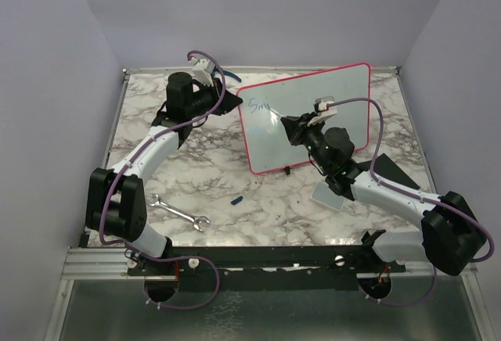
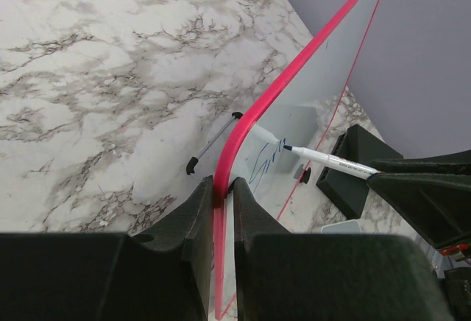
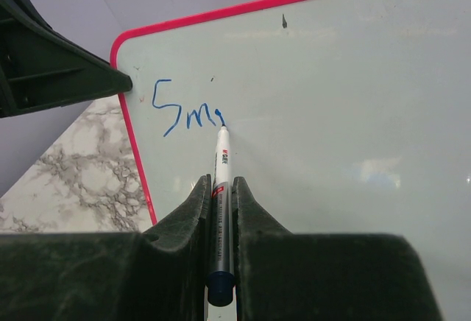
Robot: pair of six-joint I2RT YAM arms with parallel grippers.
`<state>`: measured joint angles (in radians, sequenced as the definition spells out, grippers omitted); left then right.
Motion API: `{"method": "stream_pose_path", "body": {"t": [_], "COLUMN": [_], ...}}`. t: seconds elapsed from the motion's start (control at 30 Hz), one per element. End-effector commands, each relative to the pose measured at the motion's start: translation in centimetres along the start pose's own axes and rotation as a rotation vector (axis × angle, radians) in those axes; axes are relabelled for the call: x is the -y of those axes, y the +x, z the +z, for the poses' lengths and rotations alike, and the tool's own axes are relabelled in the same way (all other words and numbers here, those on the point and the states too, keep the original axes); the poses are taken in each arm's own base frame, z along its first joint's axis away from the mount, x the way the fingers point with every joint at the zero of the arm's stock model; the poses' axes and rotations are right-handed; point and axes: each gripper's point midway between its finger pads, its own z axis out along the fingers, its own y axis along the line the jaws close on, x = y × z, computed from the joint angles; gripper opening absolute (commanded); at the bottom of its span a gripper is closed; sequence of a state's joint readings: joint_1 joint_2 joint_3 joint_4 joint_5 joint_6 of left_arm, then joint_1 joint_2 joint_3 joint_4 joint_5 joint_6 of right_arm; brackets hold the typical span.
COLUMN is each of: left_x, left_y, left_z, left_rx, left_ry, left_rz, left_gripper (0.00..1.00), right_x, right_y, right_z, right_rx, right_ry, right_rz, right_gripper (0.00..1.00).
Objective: Write a sentence on the whiteboard
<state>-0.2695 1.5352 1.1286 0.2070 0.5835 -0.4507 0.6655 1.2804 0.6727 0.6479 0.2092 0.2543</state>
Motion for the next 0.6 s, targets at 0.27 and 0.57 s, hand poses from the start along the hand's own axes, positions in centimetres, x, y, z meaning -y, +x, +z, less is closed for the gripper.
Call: {"method": "stream_pose_path", "body": {"t": [0.27,0.57], "left_x": [1.6,1.6], "left_y": [-1.0,-1.0], "left_z": [-0.7,-0.7], "left_rx": [0.029,0.029], "left_ry": [0.04,0.039], "left_rz": [0.036,0.034], "left_gripper": [0.07,0.07], "right_x": [-0.4,-0.9], "right_y": [-1.7,-2.8], "right_z": [-1.3,-0.5], "right_rx": [0.025,0.05], "right_ry": [-0.033,-0.044], "right_rz": [-0.009,-0.01], "right_gripper": [0.0,0.0]}}
